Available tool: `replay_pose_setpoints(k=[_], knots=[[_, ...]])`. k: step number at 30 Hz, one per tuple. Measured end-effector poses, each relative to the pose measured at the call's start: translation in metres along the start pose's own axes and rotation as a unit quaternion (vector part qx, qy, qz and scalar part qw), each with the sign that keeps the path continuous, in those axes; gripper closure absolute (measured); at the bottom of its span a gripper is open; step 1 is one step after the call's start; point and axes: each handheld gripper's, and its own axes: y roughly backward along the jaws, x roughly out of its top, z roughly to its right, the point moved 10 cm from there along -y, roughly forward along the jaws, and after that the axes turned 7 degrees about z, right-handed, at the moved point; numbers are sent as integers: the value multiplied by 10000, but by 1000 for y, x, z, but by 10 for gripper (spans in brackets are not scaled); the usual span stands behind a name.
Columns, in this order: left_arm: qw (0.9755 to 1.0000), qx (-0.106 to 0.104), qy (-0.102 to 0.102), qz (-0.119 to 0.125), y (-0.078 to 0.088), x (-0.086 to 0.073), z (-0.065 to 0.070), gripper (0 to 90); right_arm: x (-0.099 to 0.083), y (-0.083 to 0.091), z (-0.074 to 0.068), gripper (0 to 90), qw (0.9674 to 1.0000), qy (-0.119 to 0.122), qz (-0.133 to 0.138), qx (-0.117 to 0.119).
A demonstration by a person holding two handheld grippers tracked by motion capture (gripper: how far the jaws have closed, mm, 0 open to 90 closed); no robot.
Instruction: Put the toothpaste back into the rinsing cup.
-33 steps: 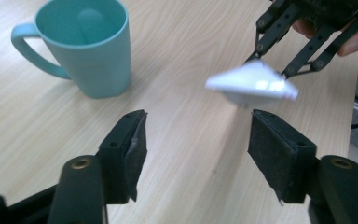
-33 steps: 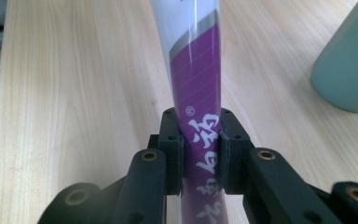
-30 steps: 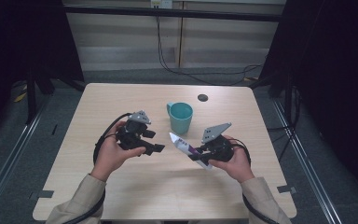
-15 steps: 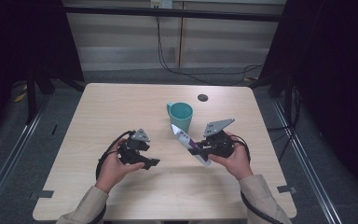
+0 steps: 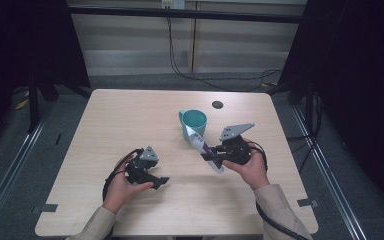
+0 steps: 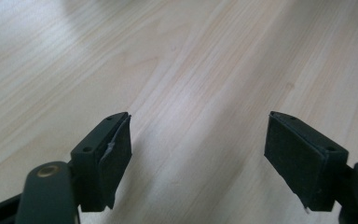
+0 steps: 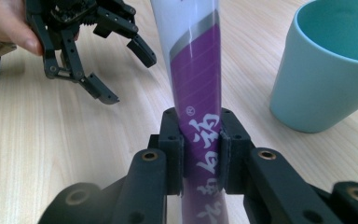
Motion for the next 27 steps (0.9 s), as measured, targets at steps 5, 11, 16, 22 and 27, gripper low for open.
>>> replay_pose_setpoints(k=[5,11,16,22,27], knots=[[9998,150,-81,54,-1,-8,-5,211,3,-1,2,745,10000,-17,3,-9],[9996,180,-92,215,-1,-15,-8,165,9,-3,3,745,9999,-93,75,-5],[9993,126,-137,335,-1,-17,-8,145,15,-3,7,745,9997,-145,197,-56],[9991,112,-155,390,-2,-17,-8,101,26,0,10,745,9992,-163,333,-121],[9992,82,-168,353,-2,-18,-7,76,35,2,14,746,9984,-253,484,-146]])
